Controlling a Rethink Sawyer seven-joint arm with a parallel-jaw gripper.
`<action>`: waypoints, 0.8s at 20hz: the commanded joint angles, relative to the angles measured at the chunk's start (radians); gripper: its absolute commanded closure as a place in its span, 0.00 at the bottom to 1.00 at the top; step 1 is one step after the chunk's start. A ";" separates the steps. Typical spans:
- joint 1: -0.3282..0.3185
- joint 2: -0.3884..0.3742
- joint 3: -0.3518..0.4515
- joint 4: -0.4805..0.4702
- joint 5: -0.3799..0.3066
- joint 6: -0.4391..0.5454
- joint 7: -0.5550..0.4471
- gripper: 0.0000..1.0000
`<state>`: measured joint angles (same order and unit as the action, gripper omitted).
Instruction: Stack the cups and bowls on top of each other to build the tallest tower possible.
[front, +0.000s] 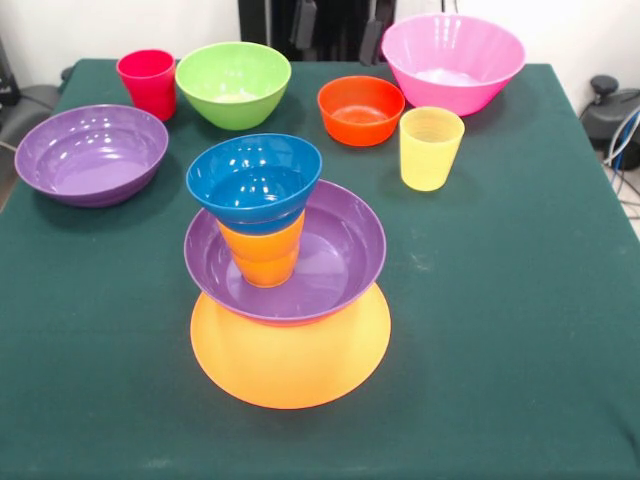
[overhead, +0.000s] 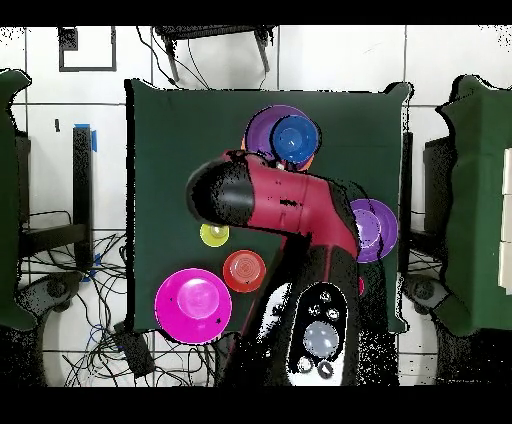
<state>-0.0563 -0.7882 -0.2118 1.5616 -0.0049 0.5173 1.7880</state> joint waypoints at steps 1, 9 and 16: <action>-0.006 -0.024 0.112 0.297 -0.015 -0.125 0.121 0.00; -0.084 -0.008 0.174 0.400 -0.033 -0.177 0.051 0.00; -0.115 0.073 0.153 0.392 -0.074 -0.246 0.078 0.00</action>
<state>-0.1509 -0.8141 -0.1393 1.8776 -0.0051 0.3630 1.7880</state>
